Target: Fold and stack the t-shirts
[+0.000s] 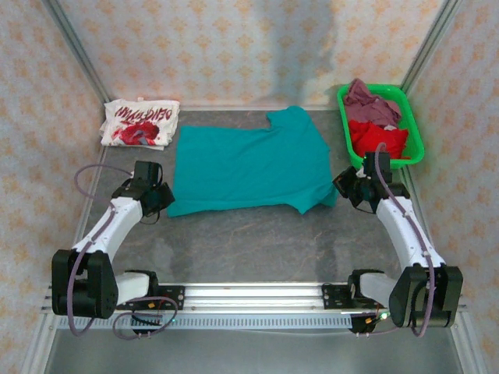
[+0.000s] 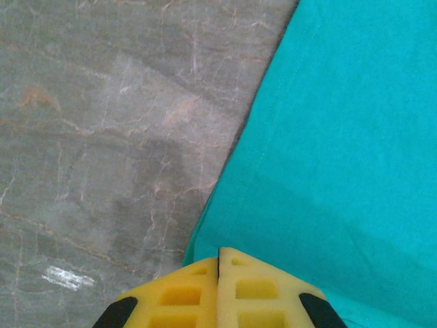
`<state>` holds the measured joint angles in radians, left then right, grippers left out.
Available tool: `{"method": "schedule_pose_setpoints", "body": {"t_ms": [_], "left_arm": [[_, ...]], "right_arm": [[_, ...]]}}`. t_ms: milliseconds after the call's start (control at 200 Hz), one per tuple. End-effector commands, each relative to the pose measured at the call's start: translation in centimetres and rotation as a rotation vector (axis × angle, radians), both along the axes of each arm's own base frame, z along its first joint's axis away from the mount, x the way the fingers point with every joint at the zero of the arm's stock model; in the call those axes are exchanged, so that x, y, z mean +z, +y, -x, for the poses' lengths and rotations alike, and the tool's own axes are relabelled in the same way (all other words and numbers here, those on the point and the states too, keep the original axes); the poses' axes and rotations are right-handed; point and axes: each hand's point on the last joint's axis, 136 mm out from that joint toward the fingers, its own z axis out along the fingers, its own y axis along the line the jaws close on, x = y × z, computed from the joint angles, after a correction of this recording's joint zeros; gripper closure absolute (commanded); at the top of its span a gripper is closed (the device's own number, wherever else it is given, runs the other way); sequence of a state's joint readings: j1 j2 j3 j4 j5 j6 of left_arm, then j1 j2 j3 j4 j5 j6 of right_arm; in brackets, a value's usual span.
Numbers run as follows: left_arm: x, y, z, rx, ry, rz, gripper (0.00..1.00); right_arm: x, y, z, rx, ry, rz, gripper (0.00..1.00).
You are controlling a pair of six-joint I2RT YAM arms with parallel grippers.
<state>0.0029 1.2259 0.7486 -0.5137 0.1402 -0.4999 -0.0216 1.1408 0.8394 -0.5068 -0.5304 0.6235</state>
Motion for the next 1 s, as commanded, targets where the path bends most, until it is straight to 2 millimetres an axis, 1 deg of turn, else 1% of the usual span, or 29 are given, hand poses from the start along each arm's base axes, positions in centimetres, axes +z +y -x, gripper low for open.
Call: {"method": "schedule_pose_setpoints", "body": {"t_ms": [0,65,80,115,335,450,575,751,856,996], "left_arm": [[1.6,1.0,-1.7,0.002,-0.048,-0.051,1.0],[1.5,1.0,-2.2,-0.008,-0.043,-0.057,1.0],[1.5,1.0,-2.3,-0.01,-0.041,-0.059,1.0],[1.5,1.1,-2.6,-0.011,-0.038,-0.063,1.0],[0.9,1.4,-4.5,-0.036,-0.017,-0.096,1.0],[0.5,1.5,-5.5,-0.05,-0.001,-0.107,1.0],[-0.5,2.0,-6.1,-0.055,0.038,-0.139,1.0],[-1.4,2.0,-7.2,-0.07,0.065,-0.145,1.0],[-1.6,2.0,-7.8,-0.072,0.071,-0.147,1.0],[-1.5,2.2,-8.7,-0.076,0.078,-0.159,1.0]], "right_arm": [[2.0,-0.5,-1.7,-0.004,-0.068,0.033,1.0],[2.3,-0.4,-2.5,-0.005,-0.084,0.021,1.0],[1.8,-0.4,-2.7,-0.008,-0.068,0.021,1.0],[1.6,-0.5,-3.2,-0.012,-0.067,0.018,1.0],[1.4,-0.4,-5.4,-0.022,-0.068,0.004,1.0],[0.9,-0.6,-6.0,-0.024,-0.058,0.009,1.0],[0.5,-0.7,-6.6,-0.026,-0.045,0.019,1.0],[-0.2,-0.9,-7.1,-0.028,-0.028,0.029,1.0],[-0.7,-0.9,-7.5,-0.027,-0.014,0.029,1.0],[-0.7,-0.9,-8.1,-0.031,-0.013,0.027,1.0]]}}
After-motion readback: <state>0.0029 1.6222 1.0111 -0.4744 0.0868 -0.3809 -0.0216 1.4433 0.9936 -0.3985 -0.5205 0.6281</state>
